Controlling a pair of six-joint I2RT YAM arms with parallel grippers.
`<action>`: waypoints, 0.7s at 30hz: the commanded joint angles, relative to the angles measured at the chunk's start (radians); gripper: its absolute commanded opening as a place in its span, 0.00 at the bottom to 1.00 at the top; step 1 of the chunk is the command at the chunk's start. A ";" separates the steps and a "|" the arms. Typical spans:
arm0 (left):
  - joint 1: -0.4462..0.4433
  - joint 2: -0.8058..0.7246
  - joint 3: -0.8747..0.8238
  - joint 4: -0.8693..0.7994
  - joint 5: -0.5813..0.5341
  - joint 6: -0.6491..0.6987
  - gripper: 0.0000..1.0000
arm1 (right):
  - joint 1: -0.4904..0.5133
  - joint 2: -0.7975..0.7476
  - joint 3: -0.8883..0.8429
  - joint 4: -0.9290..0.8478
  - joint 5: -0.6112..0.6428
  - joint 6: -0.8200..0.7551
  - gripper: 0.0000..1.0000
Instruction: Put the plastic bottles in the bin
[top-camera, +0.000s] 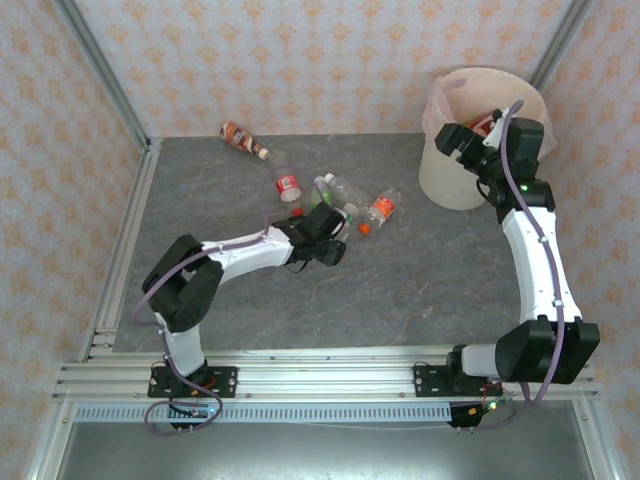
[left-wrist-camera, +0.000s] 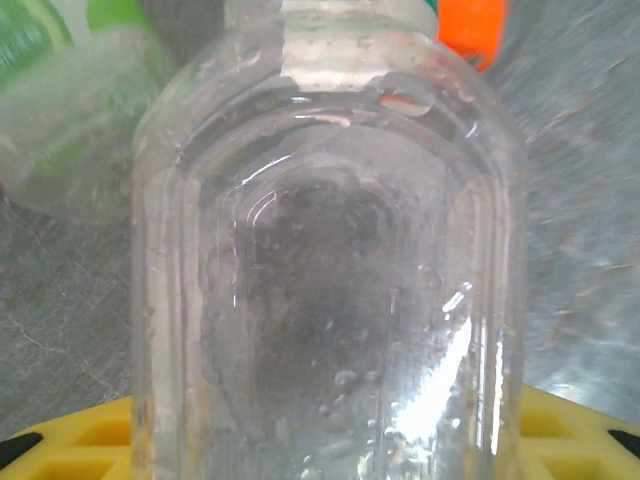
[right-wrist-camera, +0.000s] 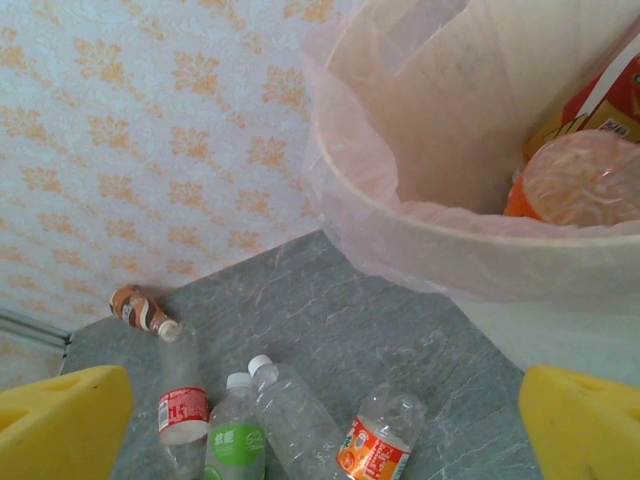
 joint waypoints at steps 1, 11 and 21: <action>-0.012 -0.067 0.040 0.034 0.033 -0.040 0.37 | 0.015 -0.022 -0.010 0.067 -0.058 0.012 0.99; -0.011 -0.094 0.224 0.095 0.047 -0.100 0.35 | 0.069 -0.007 -0.047 0.141 -0.219 0.007 0.99; -0.013 -0.087 0.254 0.220 0.088 -0.089 0.35 | 0.121 0.028 -0.112 0.237 -0.489 0.077 0.99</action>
